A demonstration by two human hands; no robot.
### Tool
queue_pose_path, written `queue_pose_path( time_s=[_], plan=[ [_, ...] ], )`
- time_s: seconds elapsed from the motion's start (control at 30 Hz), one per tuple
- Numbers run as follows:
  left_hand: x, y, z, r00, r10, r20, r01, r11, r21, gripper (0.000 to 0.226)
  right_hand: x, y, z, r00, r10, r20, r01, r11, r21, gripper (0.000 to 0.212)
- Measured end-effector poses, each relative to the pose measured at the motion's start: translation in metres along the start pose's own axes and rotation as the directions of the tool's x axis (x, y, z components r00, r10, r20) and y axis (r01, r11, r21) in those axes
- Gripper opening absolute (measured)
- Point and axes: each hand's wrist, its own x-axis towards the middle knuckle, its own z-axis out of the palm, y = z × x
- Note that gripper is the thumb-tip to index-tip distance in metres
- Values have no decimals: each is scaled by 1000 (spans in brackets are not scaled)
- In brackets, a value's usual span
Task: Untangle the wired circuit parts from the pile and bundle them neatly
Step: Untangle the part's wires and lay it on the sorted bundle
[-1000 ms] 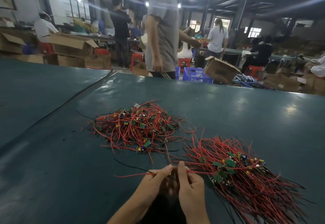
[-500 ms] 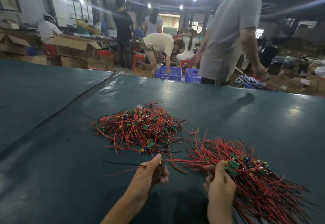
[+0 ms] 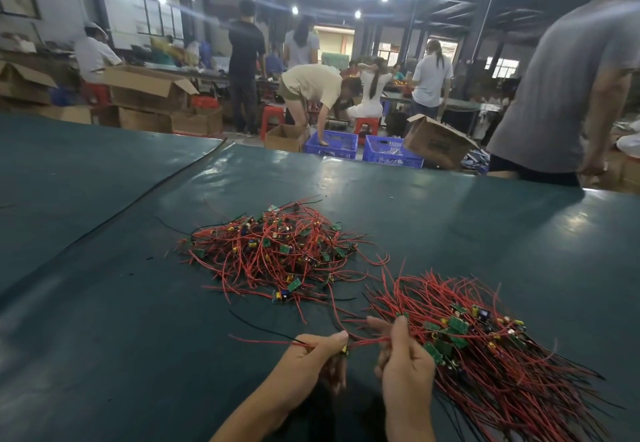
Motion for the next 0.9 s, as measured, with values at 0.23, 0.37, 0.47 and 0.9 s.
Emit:
queue_pose_path(
  time_s=[0.23, 0.37, 0.47, 0.9],
  plan=[
    [2, -2, -2, 1000, 9, -7, -9, 999, -39, 48, 4, 1, -6, 1000, 3, -31, -1, 999, 53, 51],
    [2, -4, -2, 998, -40, 49, 45, 991, -126, 45, -14, 7, 13, 970, -39, 239, 60, 995, -84, 50],
    [1, -2, 2, 993, -60, 98, 75, 984, -163, 43, -17, 11, 18, 958, -60, 279, 122, 970, -211, 53],
    [8, -8, -8, 992, 28, -125, -42, 993, -111, 40, 2, 3, -3, 985, 153, -82, -156, 987, -24, 59]
  ],
)
